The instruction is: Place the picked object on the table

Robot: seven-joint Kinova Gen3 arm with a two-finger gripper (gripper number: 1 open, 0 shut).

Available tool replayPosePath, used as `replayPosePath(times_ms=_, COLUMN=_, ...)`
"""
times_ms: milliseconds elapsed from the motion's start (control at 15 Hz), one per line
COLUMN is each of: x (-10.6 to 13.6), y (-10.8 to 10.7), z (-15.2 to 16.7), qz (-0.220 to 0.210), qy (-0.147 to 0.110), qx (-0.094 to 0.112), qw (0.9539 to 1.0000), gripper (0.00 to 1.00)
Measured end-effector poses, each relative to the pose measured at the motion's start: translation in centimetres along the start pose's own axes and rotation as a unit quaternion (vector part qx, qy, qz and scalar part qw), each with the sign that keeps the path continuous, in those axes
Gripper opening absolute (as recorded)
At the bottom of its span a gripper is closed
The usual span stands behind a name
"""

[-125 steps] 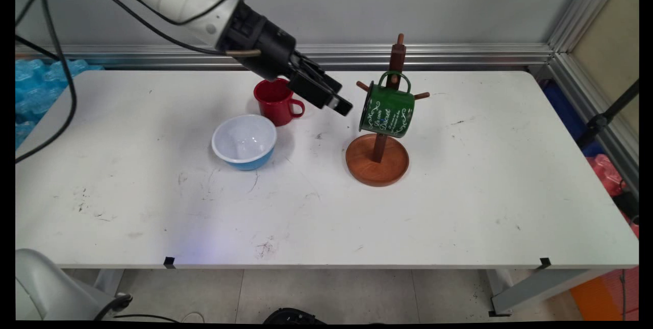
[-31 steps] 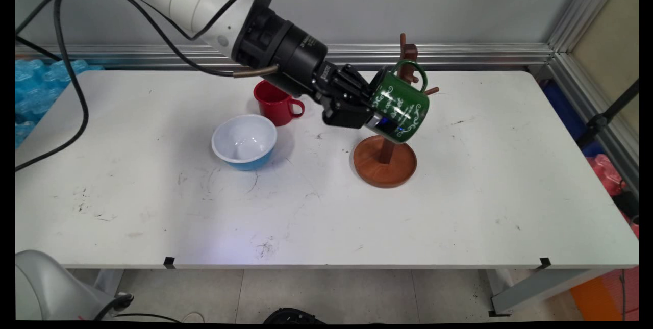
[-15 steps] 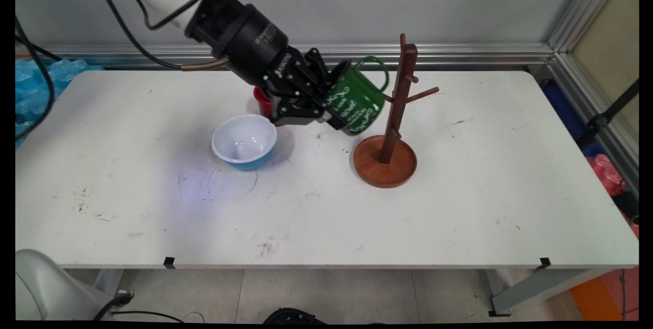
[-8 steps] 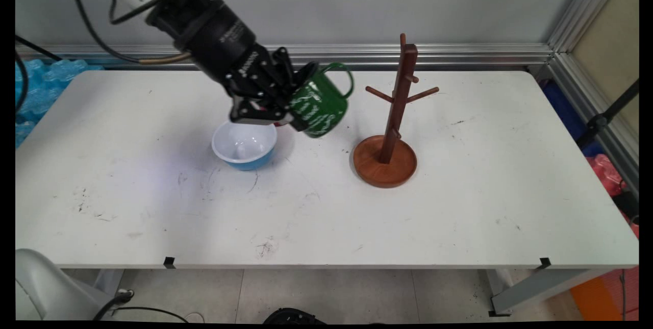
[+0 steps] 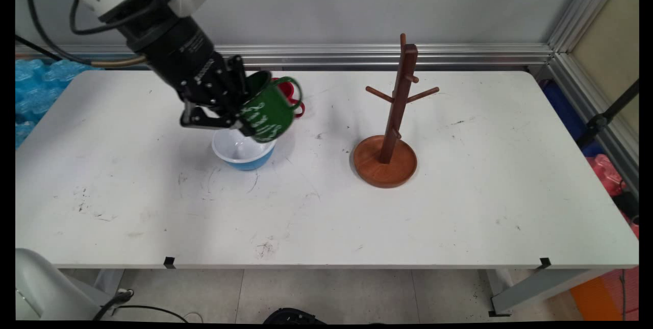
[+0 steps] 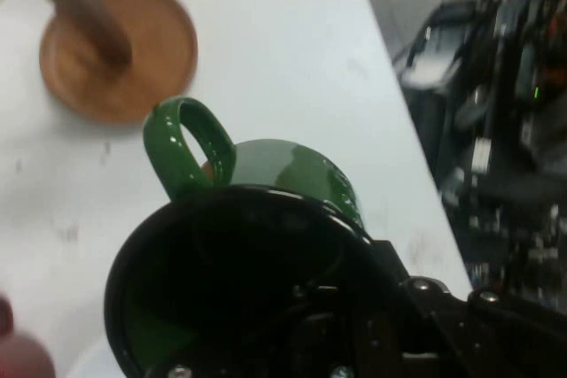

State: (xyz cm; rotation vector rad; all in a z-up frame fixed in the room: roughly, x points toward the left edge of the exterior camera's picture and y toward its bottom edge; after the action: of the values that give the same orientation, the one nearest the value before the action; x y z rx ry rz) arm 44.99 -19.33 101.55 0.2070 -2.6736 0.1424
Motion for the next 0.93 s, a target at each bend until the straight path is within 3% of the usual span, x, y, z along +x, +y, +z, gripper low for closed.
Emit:
replayPosePath(times_ms=267, x=-0.9, y=0.6, z=0.2, qz=-0.012, qy=-0.058, qx=0.003, qw=0.9983, gripper=0.00)
replayPosePath(times_ms=533, x=-2.2, y=1.2, z=1.1, qz=-0.012, qy=-0.098, qx=0.002, qw=0.9951, gripper=0.00)
replayPosePath(times_ms=933, x=-4.4, y=1.8, z=3.8, qz=0.020, qy=-0.130, qx=-0.001, qw=0.9913, gripper=0.00)
